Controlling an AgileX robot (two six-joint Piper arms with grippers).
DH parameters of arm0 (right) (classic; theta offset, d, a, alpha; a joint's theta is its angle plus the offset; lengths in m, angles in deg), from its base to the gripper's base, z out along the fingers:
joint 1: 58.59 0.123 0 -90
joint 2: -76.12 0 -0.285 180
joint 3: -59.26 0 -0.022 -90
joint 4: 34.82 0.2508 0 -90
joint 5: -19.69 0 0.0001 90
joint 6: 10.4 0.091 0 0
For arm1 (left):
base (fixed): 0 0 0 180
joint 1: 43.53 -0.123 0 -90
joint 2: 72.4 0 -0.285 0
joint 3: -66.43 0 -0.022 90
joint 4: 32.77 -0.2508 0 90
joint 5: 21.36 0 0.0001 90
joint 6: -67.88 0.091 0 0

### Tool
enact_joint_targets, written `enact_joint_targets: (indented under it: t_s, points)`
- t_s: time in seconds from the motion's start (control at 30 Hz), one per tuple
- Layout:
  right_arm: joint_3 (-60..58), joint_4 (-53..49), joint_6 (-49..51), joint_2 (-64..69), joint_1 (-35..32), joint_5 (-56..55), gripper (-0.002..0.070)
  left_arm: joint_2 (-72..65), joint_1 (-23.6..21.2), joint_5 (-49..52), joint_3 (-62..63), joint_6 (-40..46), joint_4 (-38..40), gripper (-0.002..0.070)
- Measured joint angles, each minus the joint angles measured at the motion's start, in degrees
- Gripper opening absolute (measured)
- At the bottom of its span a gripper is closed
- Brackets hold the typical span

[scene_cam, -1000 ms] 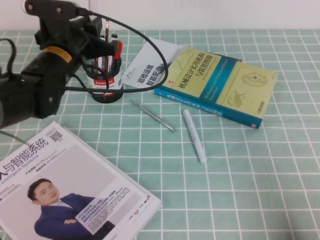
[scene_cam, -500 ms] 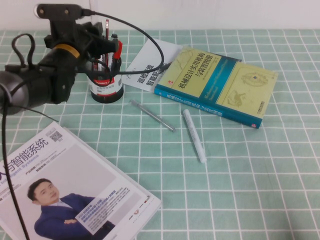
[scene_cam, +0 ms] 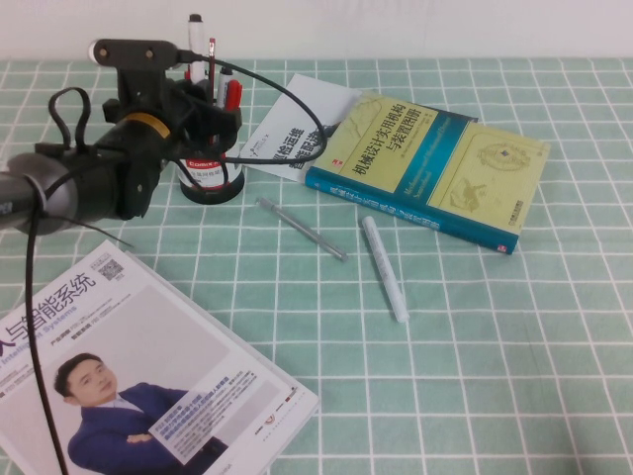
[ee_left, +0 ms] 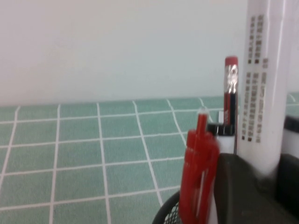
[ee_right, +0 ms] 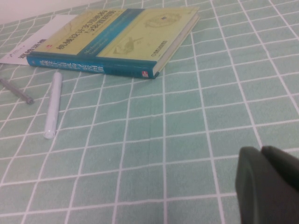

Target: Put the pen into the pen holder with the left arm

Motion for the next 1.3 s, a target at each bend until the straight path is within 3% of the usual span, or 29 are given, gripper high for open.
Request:
enact_joint_targets:
  t_s: [0.6, 0.73, 0.87, 1.07, 1.2, 1.3]
  points:
    - [0.0, 0.0, 0.0, 0.0, 0.0, 0.0, -0.002, -0.4, 0.0, -0.4, 0.0, 0.3, -1.6, 0.0115]
    - [0.0, 0.0, 0.0, 0.0, 0.0, 0.0, -0.002, -0.4, 0.0, -0.4, 0.0, 0.5, -2.1, 0.0174]
    - [0.0, 0.0, 0.0, 0.0, 0.0, 0.0, -0.002, -0.4, 0.0, -0.4, 0.0, 0.5, -2.1, 0.0278]
    - [0.0, 0.0, 0.0, 0.0, 0.0, 0.0, -0.002, 1.5, 0.0, 4.5, 0.0, 0.5, -2.2, 0.0312]
    - [0.0, 0.0, 0.0, 0.0, 0.0, 0.0, -0.002, 6.9, 0.0, 11.3, 0.0, 0.5, -2.2, 0.0283]
    - [0.0, 0.0, 0.0, 0.0, 0.0, 0.0, -0.002, 13.5, 0.0, 17.8, -0.1, 0.6, -2.3, 0.0153]
